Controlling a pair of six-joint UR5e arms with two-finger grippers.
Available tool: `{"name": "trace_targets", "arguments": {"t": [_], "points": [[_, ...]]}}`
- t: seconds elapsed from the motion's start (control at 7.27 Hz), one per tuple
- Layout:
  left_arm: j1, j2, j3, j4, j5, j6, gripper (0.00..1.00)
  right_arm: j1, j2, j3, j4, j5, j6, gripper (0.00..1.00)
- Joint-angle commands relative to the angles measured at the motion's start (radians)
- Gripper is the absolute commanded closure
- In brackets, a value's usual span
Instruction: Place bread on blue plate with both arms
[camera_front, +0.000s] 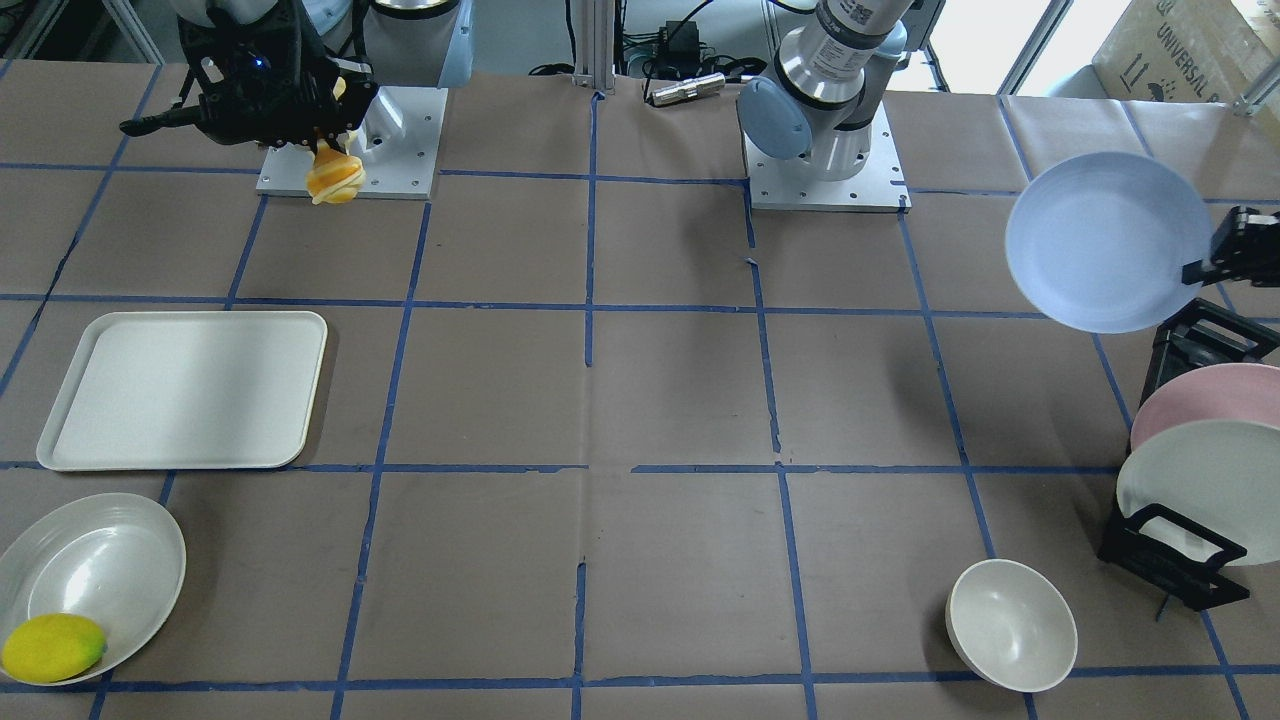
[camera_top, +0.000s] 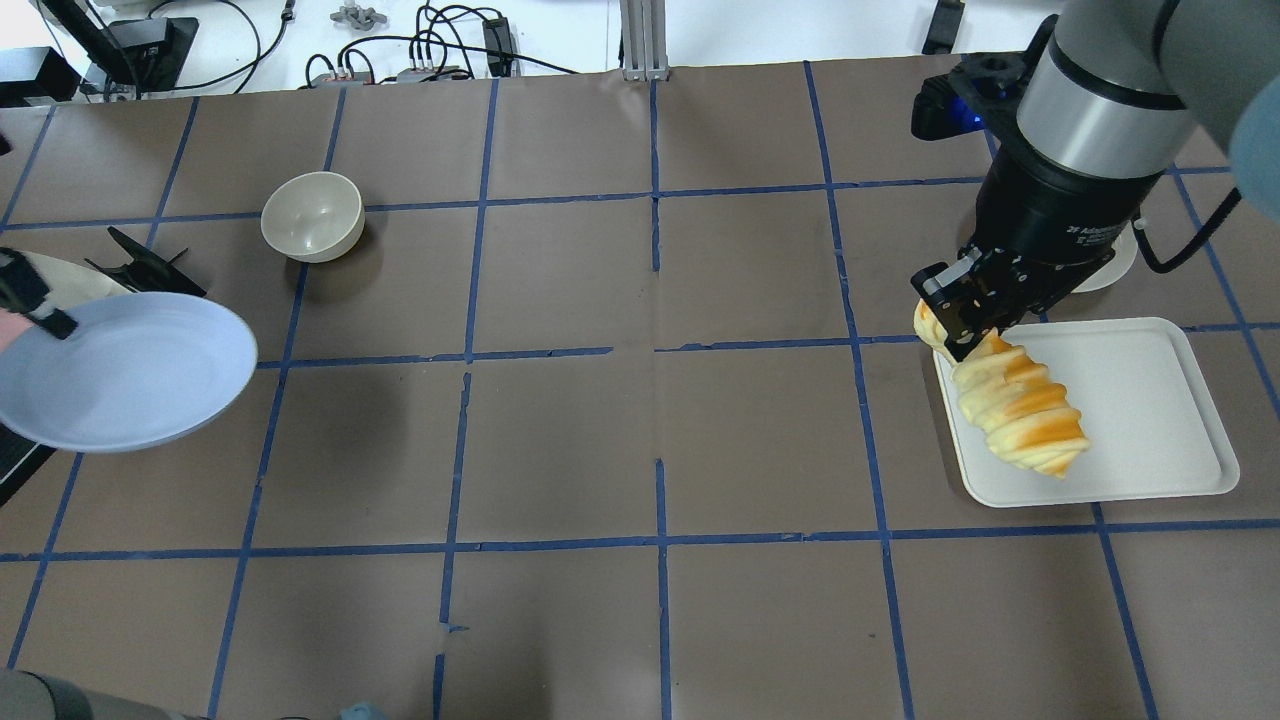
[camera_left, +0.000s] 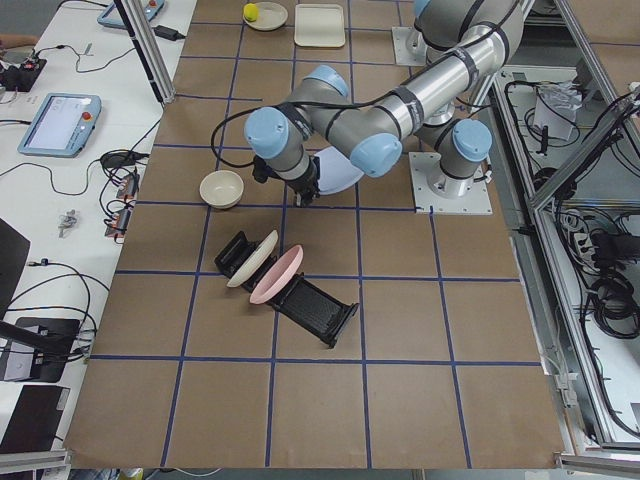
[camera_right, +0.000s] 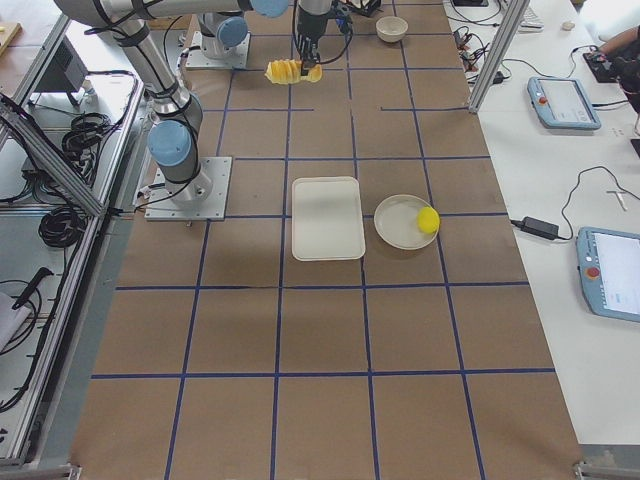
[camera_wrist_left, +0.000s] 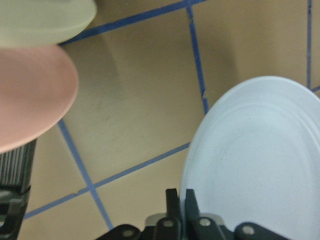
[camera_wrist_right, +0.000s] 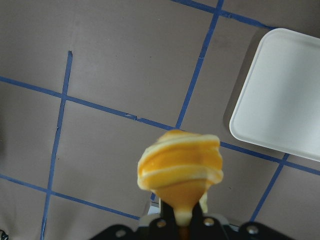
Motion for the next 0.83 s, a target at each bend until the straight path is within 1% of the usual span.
{"name": "trace_targets", "arguments": {"t": [0.0, 0.14, 0.28, 0.41, 0.55, 0.69], "points": [[-0.274, -0.020, -0.069, 0.128, -0.095, -0.351, 0.97, 0.000, 0.000, 0.000, 0.001, 0.000, -0.003, 0.88], [-0.387, -0.028, -0.115, 0.241, -0.098, -0.514, 0.97, 0.000, 0.000, 0.000, 0.001, 0.000, -0.003, 0.88], [-0.476, -0.050, -0.163, 0.396, -0.101, -0.667, 0.97, 0.000, 0.000, 0.000, 0.001, 0.000, -0.003, 0.88], [-0.527, -0.092, -0.175, 0.464, -0.114, -0.743, 0.97, 0.000, 0.000, 0.000, 0.001, 0.000, -0.005, 0.88], [-0.564, -0.127, -0.172, 0.498, -0.137, -0.838, 0.97, 0.000, 0.000, 0.000, 0.001, 0.000, -0.005, 0.88], [-0.595, -0.144, -0.175, 0.552, -0.141, -0.877, 0.97, 0.000, 0.000, 0.000, 0.001, 0.000, -0.005, 0.88]]}}
